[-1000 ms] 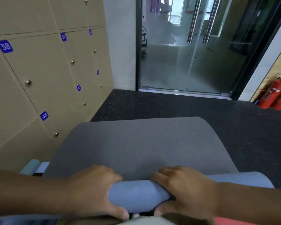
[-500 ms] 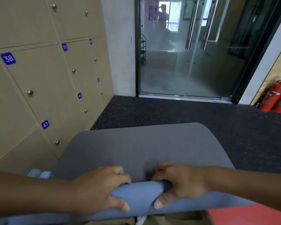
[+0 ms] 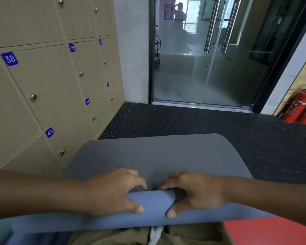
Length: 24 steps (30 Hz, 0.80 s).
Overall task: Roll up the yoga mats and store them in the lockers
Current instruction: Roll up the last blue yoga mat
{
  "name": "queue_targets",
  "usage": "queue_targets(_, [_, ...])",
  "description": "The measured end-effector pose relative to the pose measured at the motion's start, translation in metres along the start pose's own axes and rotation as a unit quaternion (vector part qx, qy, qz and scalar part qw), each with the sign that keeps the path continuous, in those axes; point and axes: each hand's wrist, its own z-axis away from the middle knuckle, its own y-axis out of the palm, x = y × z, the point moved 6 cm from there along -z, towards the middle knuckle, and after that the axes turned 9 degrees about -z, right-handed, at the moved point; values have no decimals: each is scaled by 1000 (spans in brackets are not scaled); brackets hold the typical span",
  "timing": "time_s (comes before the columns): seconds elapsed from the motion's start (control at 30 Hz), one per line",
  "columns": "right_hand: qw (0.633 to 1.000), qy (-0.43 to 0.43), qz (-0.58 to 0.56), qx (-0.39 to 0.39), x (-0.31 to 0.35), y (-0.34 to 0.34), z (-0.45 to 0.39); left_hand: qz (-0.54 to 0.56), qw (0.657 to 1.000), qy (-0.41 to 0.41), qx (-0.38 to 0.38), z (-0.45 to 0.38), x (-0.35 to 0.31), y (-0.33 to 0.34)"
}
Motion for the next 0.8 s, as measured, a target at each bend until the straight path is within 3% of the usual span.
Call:
queue_targets(0.13, [996,37,-65,46,-3,-8,-8,-1,999,6,-45,-1,-2,-6])
queue_targets(0.33, [992,72,-58,82,-9,-16,-17,37,999,26,-22,-12,7,-1])
queue_targets(0.6, [998,9,54,-15,-6,-24,-3,146,986,35,74,-28,17,-9])
queue_targets(0.8, [999,2,43,-20,-15,-24,-8,56,996,0,67,-35,20,-16])
